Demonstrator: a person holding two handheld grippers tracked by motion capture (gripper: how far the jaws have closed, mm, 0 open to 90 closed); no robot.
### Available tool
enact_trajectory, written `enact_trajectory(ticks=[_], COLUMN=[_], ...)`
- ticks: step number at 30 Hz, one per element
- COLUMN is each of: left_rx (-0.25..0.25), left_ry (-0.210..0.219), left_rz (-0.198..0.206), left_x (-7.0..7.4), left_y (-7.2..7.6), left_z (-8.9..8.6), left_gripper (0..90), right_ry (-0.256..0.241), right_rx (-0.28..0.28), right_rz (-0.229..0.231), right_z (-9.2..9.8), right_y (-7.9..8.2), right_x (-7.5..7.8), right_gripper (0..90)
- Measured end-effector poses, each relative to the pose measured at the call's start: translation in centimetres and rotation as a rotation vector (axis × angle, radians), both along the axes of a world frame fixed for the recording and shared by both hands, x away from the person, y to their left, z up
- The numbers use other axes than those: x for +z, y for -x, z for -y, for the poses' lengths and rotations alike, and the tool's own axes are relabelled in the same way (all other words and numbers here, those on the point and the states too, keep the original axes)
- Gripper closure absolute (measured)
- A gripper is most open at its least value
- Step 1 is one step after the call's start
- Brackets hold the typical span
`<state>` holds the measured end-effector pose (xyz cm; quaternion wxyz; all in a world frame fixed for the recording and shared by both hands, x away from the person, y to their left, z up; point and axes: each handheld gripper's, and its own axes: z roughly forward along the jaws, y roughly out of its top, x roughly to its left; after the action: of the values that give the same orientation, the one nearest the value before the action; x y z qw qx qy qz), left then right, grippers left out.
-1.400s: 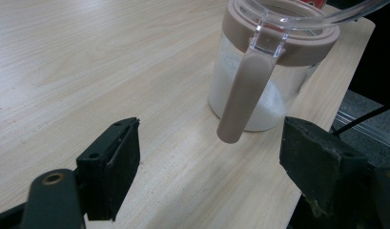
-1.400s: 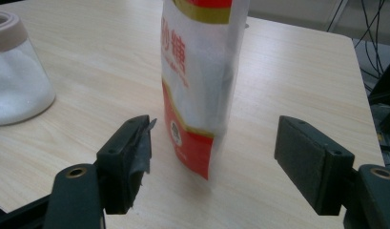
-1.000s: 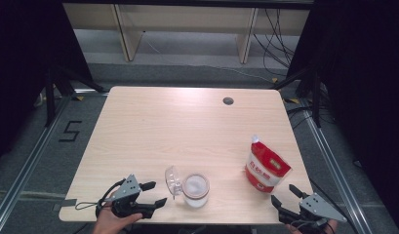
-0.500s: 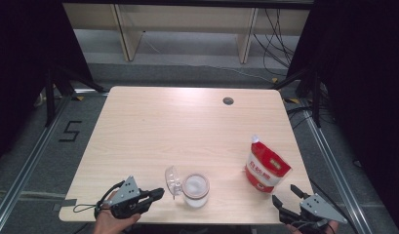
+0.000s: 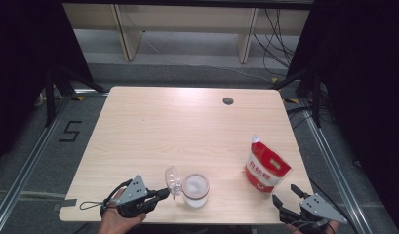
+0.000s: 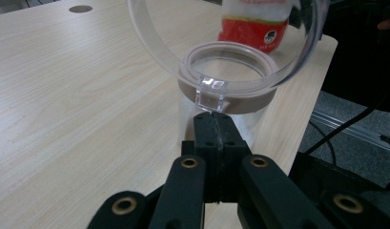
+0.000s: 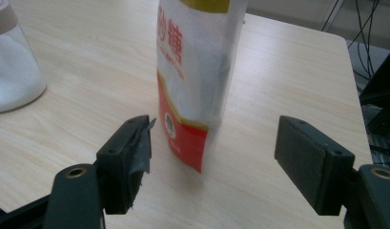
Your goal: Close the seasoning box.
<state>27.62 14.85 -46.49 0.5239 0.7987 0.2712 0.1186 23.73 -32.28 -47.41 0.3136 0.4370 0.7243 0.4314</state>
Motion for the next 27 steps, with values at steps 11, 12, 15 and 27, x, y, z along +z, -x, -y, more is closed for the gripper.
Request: enact_trajectory(ticks=[11, 12, 15, 27], left_rx=[-0.005, -0.005, 0.001, -0.008], left_ry=[-0.009, -0.009, -0.002, 0.001], left_rz=[0.021, 0.021, 0.016, 0.022], left_x=[0.62, 0.62, 0.73, 0.98], left_y=[-0.19, -0.19, -0.18, -0.29], left_z=[0.31, 0.31, 0.5, 1.03], left_gripper=[89.5, 89.4, 89.4, 89.4], right_ry=[-0.017, -0.017, 0.005, -0.008], right_rx=[-0.011, -0.011, 0.006, 0.006], right_rz=[-0.02, -0.02, 0.004, -0.007], right_z=[-0.15, -0.15, 0.01, -0.1], right_y=[0.13, 0.13, -0.05, 0.02], right_x=[-0.05, -0.05, -0.04, -0.03], right_gripper=[29.5, 29.5, 29.4, 29.4])
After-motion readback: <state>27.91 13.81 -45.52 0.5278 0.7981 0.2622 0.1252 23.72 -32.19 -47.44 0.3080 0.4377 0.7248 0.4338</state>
